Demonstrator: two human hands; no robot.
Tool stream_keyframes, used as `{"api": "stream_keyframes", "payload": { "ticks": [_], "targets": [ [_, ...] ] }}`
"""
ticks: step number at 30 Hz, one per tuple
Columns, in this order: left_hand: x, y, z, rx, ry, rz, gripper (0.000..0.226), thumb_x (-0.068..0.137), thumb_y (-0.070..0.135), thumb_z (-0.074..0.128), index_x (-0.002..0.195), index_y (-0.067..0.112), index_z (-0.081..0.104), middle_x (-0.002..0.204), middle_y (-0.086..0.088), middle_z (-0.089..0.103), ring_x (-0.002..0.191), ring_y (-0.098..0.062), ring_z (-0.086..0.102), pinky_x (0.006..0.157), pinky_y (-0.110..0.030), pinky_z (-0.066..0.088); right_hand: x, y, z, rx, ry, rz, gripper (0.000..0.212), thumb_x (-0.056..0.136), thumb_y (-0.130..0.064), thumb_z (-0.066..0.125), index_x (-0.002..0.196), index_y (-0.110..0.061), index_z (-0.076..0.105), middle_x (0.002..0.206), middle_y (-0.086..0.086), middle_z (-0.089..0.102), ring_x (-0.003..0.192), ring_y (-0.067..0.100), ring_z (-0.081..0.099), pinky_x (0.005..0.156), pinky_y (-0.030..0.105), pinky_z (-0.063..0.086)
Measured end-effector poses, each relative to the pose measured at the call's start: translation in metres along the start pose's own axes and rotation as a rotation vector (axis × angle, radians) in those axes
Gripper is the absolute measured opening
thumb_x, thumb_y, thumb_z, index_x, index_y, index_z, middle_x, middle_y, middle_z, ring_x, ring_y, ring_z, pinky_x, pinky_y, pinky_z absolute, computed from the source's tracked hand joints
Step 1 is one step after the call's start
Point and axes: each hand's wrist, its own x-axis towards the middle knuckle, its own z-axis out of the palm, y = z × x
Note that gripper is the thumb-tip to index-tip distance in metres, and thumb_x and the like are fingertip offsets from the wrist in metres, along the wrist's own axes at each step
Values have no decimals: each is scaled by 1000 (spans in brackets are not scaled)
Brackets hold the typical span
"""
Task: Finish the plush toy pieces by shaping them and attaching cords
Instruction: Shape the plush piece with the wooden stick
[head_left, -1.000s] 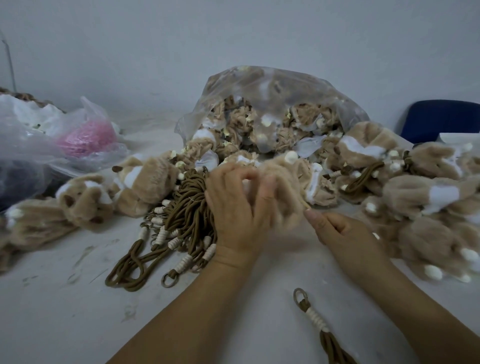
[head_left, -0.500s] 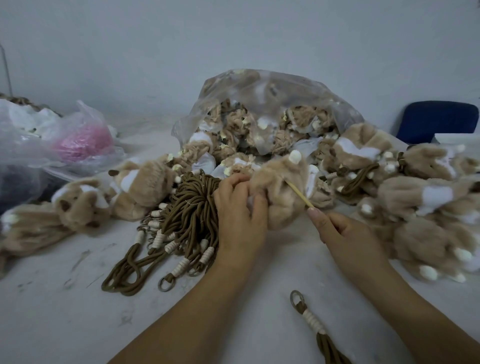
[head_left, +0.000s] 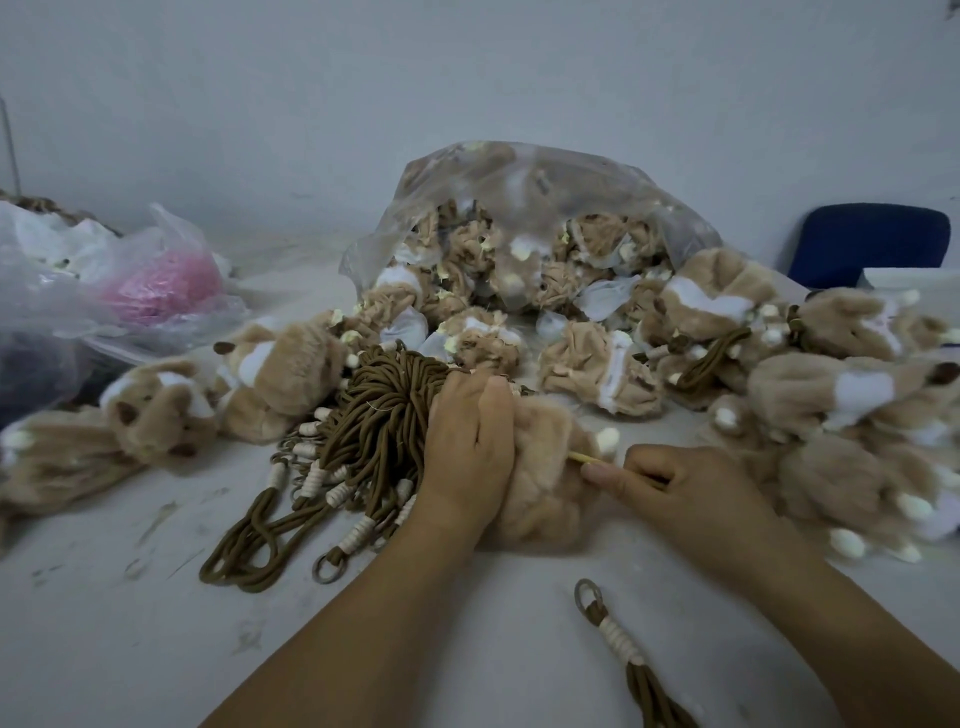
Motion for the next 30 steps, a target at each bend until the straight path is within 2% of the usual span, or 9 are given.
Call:
{"api": "stream_keyframes", "payload": {
  "ticks": [3,6,8,11,14,15,20,24,30],
  "targets": [
    [-2,-3,1,-299,-75,-265,69,90,65,28,68,8,58,70,-12,62,72,-11,60,71,-30,50,-2,-5,5,172,40,46,63,68,-71,53,53,-12,36,45,-8,30,42,4,30,41,16,24],
    [-5,-8,9,-328,-110,-425,70,98,66,25,79,26,79,66,7,70,67,4,64,63,-5,47,-1,-10,8,262,76,69,58,68,-70,52,50,-17,37,46,-9,32,42,3,30,41,15,25],
    [-4,-6,11,-281,-140,-391,74,91,74,19,73,34,78,67,7,72,68,1,67,64,-9,49,0,-9,10,264,107,82,59,68,-70,50,51,-15,37,45,-9,32,42,4,31,40,15,26],
    [-3,-3,11,-213,-128,-148,78,88,79,20,86,18,69,86,-6,69,87,-23,65,79,-39,53,3,-7,8,243,169,97,59,68,-72,46,52,-16,38,44,-8,31,40,5,30,39,15,26],
    [-6,6,10,-190,-163,-174,37,77,79,46,101,51,53,113,10,57,108,-7,56,92,-26,46,5,-2,7,188,190,84,60,69,-74,46,52,-17,35,44,-7,29,41,6,30,40,17,27],
    [-6,7,11,-164,-204,-228,36,72,75,55,102,56,48,118,15,52,113,-1,52,93,-21,43,6,0,9,160,185,82,62,69,-76,45,54,-17,35,44,-7,30,41,6,31,41,17,29],
    [-4,5,11,-119,-233,-290,32,77,57,74,91,51,46,114,16,50,103,8,49,84,-13,39,6,7,11,117,184,114,63,67,-80,43,54,-19,34,44,-6,30,41,7,29,40,19,29],
    [1,6,5,-165,-182,-297,60,58,74,67,107,42,52,123,4,57,113,-9,57,97,-33,49,8,11,7,34,175,91,65,70,-79,42,60,-16,32,46,-4,28,43,8,29,45,30,28],
    [4,8,-5,-141,-104,-266,52,54,80,62,91,44,53,111,6,60,102,-6,59,81,-22,47,7,9,-8,-162,116,4,67,67,-82,38,60,-15,35,44,-3,34,42,9,35,44,27,28]
  ]
}}
